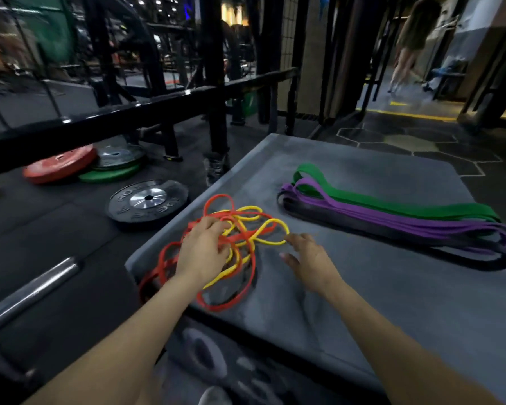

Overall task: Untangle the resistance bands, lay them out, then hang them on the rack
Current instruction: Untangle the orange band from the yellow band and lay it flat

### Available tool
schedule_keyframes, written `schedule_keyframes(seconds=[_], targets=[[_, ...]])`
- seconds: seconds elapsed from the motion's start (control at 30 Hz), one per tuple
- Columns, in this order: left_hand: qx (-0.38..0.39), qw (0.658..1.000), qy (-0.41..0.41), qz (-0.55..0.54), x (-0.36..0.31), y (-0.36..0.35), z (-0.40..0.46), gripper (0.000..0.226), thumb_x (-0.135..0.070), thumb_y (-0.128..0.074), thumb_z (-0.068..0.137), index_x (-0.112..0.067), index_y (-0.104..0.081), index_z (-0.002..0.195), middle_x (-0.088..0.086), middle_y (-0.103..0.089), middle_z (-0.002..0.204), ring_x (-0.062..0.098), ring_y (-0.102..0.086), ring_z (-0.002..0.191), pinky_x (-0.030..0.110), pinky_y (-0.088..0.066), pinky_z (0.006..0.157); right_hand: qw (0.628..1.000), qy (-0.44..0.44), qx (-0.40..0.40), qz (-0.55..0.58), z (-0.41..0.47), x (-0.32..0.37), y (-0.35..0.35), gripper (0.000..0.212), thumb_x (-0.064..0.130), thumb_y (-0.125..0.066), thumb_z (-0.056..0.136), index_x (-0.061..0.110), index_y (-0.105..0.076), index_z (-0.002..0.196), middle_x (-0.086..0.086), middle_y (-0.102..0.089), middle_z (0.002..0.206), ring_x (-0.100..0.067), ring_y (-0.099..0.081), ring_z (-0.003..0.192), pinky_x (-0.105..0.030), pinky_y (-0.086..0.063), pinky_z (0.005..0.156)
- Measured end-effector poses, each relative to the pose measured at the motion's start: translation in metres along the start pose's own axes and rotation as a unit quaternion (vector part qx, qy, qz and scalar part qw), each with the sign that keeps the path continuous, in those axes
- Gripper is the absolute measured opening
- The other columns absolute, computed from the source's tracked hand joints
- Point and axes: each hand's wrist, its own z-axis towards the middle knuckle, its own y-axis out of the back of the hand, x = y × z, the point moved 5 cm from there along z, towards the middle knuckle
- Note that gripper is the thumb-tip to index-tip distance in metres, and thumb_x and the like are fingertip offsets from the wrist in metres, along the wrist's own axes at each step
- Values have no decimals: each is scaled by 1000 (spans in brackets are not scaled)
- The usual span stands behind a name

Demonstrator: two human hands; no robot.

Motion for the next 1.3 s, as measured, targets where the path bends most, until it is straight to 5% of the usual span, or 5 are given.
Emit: schedule_keyframes(seconds=[0.23,0.4,0.53,0.9,1.3], targets=[[-82,994,18,63,32,5,-11,53,-22,-71,76,-20,-53,126,-1,-50,131,24,-45,123,39,-32,105,997,53,-15,46,31,41,-27,43,21,-62,88,11,-53,128,-11,-51,127,-25,-47,121,-29,-35,100],[37,994,32,97,47,-14,1,53,-38,-62,84,-27,-44,132,-4,-49,129,19,-40,128,37,-16,116,998,19,7,63,42,42,-44,43,20,-62,87,10,-52,128,-9,-51,126,-25,-54,115,-35,-42,99],[67,990,38,118,46,-19,6,35,-42,-58,86,-27,-56,118,-1,-48,108,22,-47,114,35,-36,97,992,22,0,123,45,50,-49,21,23,-61,83,12,-65,101,-5,-67,95,-20,-65,85,-35,-51,82],[-94,921,134,-353,55,22,2,12,-18,-64,86,-27,-61,79,0,-66,85,3,-62,72,18,-46,72,935,17,-38,352,50,66,-28,20,-7,-63,81,3,-67,98,-6,-61,79,-3,-55,67,-20,-49,70],[-125,872,110,-460,44,34,-7,7,-15,-54,92,-19,-60,90,-3,-65,84,4,-59,79,22,-47,78,883,-3,-163,441,34,71,0,14,-5,-57,86,3,-67,94,4,-64,71,6,-57,55,-8,-46,58]])
